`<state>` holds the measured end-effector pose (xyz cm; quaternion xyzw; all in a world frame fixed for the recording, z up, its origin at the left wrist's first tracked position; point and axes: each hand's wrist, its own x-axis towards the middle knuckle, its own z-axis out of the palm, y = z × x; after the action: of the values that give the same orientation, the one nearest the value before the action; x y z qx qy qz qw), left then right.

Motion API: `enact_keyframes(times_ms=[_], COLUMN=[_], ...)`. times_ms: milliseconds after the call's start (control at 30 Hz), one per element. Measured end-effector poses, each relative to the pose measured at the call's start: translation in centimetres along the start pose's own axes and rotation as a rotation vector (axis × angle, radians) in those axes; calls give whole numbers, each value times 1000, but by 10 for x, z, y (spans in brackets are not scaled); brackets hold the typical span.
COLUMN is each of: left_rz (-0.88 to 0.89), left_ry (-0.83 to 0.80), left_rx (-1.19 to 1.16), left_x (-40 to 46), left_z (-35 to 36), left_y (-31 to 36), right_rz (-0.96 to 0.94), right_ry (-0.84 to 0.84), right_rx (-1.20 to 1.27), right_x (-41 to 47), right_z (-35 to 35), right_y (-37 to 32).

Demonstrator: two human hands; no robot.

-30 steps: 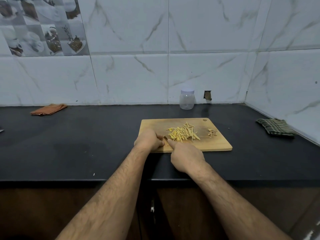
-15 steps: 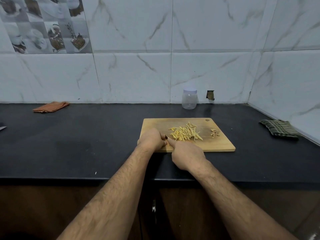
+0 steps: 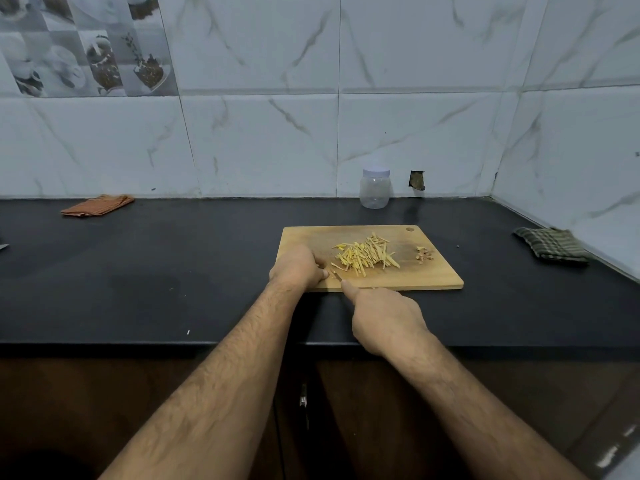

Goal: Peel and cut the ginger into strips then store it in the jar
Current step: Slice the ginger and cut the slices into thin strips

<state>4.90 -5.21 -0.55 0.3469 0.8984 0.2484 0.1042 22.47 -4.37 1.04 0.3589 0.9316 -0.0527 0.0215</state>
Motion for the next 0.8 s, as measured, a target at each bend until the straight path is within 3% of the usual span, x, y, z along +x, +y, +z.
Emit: enact_keyframes(times_ms=[100,500,800], left_rz=[-7,52,92], left_ry=[41,-37,-49], left_rx=[-19,11,-1], left_x=[-1,2,3], left_z=[1,-6,-5], left_y=[-1,-4,-7], right_rz=[29,45,25], right_ry=[-3,122,96], right_rx=[1,179,188], right_x=[-3,12,27], right_z=[1,-6,-3], right_y=[2,-7,-14])
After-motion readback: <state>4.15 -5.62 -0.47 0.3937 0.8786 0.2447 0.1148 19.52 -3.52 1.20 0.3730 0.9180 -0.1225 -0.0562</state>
